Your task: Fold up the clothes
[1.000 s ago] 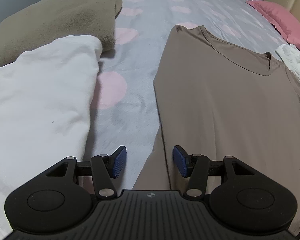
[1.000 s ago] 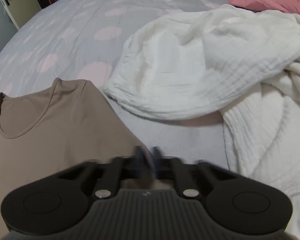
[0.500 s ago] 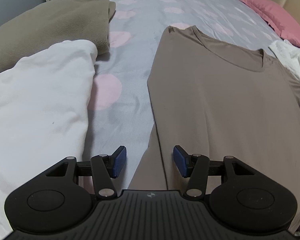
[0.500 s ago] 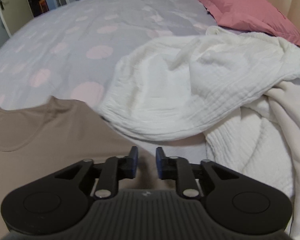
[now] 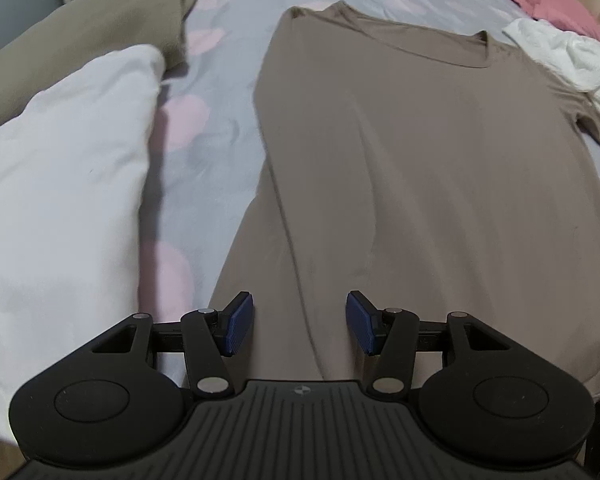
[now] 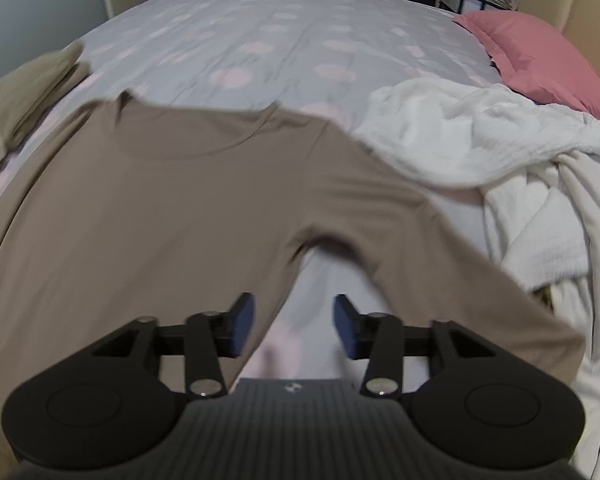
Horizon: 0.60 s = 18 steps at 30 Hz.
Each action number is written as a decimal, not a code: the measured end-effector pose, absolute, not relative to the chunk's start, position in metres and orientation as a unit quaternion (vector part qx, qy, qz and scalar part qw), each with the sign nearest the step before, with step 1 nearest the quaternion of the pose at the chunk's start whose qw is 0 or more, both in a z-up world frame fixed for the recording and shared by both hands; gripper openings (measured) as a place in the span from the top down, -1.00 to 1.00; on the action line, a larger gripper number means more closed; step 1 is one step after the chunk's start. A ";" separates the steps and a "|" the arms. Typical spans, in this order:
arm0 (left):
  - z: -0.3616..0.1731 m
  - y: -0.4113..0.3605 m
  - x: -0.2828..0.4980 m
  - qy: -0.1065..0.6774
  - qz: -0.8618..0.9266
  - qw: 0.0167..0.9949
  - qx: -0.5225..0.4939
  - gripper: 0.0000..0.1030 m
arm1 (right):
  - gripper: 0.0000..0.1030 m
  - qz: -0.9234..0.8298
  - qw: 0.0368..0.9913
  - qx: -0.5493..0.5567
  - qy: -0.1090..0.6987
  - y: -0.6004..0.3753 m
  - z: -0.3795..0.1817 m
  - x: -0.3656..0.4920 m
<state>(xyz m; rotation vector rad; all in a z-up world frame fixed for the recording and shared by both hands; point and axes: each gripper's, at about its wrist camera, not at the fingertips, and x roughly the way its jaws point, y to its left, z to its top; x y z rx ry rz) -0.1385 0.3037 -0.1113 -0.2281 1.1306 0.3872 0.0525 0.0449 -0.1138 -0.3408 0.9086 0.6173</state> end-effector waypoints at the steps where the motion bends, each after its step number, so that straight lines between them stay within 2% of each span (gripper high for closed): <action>1: -0.111 0.304 -0.141 0.527 0.191 0.821 -0.106 0.03 | -0.11 0.292 0.840 -0.158 0.429 0.045 -0.116 0.041; 7: -0.107 0.320 -0.154 0.524 0.248 0.805 -0.125 0.03 | -0.13 0.299 0.828 -0.118 0.460 0.045 -0.139 -0.014; 13: -0.120 0.314 -0.148 0.554 0.231 0.792 -0.110 0.06 | -0.13 0.303 0.821 -0.123 0.467 0.043 -0.148 -0.026; 16: -0.119 0.314 -0.147 0.552 0.221 0.795 -0.115 0.28 | -0.15 0.300 0.822 -0.117 0.469 0.041 -0.148 -0.023; 18: -0.118 0.311 -0.147 0.550 0.216 0.798 -0.114 0.59 | -0.16 0.302 0.820 -0.113 0.473 0.041 -0.149 -0.021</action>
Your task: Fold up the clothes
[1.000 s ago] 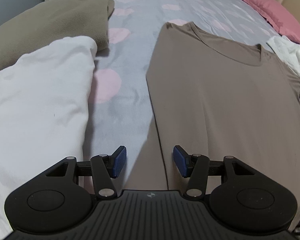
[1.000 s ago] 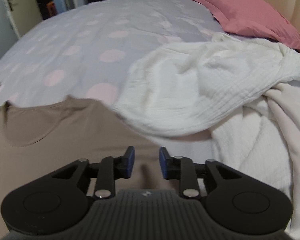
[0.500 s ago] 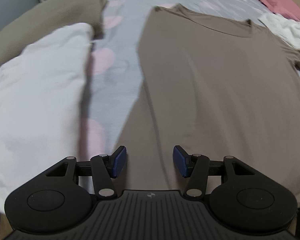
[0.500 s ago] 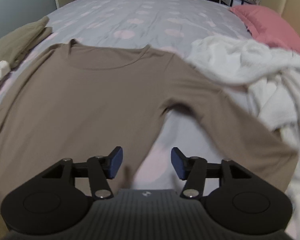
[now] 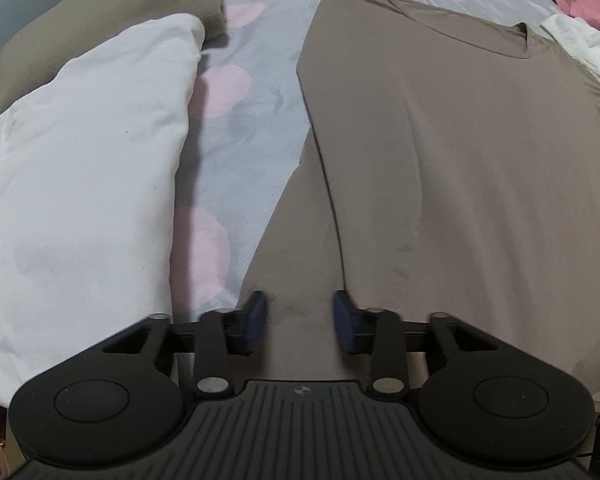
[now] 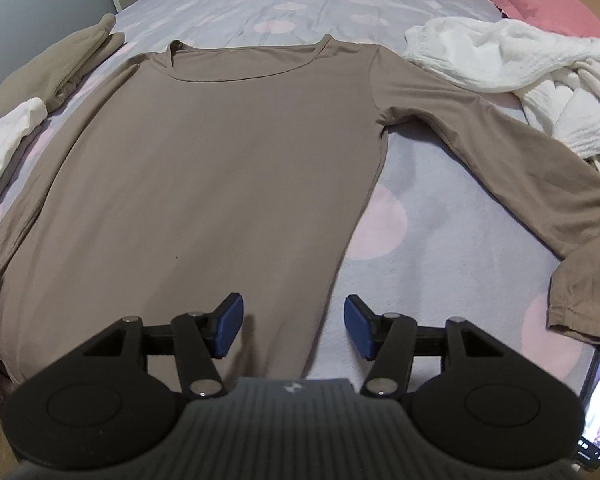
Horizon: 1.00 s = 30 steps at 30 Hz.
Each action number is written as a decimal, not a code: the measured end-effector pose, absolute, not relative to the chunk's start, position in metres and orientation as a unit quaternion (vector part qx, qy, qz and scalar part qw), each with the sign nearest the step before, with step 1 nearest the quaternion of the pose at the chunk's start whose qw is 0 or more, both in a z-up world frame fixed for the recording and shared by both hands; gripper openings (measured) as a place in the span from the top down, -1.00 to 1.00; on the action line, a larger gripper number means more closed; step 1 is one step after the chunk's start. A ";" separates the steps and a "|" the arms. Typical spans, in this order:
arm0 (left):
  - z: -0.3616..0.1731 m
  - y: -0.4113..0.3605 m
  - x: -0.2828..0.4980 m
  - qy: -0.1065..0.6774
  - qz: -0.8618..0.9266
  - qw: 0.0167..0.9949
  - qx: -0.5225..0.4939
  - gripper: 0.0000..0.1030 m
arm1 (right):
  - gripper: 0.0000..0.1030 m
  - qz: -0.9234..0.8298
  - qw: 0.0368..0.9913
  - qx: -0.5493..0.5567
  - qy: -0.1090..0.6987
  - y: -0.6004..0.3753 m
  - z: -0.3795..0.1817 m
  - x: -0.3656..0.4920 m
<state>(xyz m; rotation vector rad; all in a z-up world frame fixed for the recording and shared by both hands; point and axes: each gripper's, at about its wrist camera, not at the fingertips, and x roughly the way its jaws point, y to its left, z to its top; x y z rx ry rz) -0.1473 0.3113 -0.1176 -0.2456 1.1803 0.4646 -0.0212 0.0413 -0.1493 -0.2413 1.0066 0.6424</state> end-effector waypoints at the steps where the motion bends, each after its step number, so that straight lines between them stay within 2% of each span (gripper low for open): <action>1: -0.117 0.310 -0.147 0.549 0.212 0.801 -0.113 0.69 | -0.16 0.302 0.819 -0.115 0.474 0.042 -0.150 -0.021; 2: -0.115 0.308 -0.147 0.546 0.208 0.804 -0.111 0.88 | -0.16 0.303 0.818 -0.116 0.475 0.043 -0.152 -0.021; 5: -0.110 0.304 -0.149 0.537 0.207 0.811 -0.110 1.00 | -0.16 0.305 0.815 -0.118 0.478 0.044 -0.154 -0.021; 20: -0.031 0.365 -0.152 0.403 0.262 0.857 -0.185 1.00 | -0.23 0.301 0.813 -0.124 0.483 0.049 -0.159 -0.017; 30: -0.008 0.429 -0.155 0.388 0.325 0.844 -0.176 1.00 | -0.25 0.296 0.813 -0.122 0.486 0.049 -0.161 -0.013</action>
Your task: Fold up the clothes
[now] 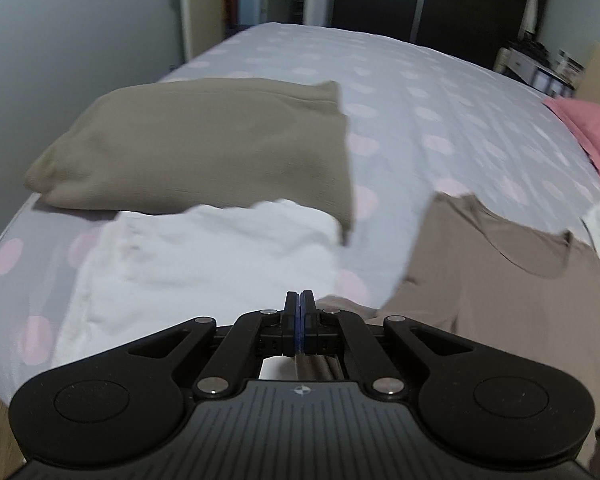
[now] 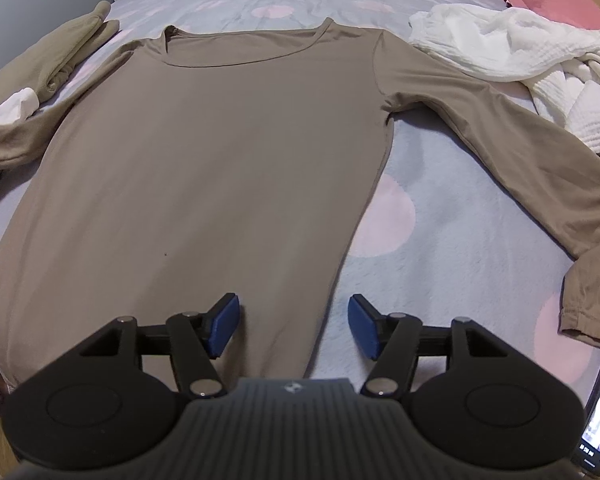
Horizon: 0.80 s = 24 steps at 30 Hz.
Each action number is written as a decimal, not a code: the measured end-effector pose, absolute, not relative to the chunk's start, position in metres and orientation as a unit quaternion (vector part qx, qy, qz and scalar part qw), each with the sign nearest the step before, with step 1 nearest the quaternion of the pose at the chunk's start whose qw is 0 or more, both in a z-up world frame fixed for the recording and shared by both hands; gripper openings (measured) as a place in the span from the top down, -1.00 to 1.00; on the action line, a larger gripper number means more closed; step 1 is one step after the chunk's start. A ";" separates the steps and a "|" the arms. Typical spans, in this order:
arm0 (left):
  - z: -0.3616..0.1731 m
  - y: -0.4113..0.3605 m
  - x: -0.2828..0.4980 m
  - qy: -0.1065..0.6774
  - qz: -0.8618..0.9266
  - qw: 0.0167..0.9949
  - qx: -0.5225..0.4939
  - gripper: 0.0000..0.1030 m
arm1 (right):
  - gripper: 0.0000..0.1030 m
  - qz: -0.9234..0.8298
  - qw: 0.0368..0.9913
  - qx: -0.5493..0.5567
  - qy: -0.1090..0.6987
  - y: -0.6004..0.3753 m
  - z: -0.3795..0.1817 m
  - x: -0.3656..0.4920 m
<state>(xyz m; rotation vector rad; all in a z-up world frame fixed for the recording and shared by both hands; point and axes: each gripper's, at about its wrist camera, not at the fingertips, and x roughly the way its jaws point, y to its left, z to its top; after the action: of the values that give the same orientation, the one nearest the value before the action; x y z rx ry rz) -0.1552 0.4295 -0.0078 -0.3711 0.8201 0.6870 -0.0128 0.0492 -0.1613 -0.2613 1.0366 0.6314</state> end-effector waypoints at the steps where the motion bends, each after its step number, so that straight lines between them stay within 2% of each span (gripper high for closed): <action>1: -0.007 0.435 -0.157 0.387 0.333 0.841 -0.178 1.00 | -0.26 0.295 0.813 -0.123 0.486 0.050 -0.162 -0.013; 8: -0.004 0.474 -0.171 0.346 0.378 0.835 -0.202 1.00 | -0.34 0.295 0.813 -0.131 0.485 0.053 -0.163 -0.011; 16: 0.017 0.515 -0.161 0.308 0.405 0.841 -0.182 1.00 | -0.37 0.296 0.813 -0.142 0.481 0.056 -0.166 -0.010; 24: -0.016 0.535 -0.143 0.395 0.426 0.795 -0.173 1.00 | -0.42 0.294 0.813 -0.137 0.484 0.058 -0.167 -0.006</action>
<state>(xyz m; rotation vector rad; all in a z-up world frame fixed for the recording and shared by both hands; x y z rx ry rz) -0.1428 0.5353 -0.0161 -0.3718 0.8495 0.9147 -0.0063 0.0576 -0.1671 -0.2928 1.0340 0.6271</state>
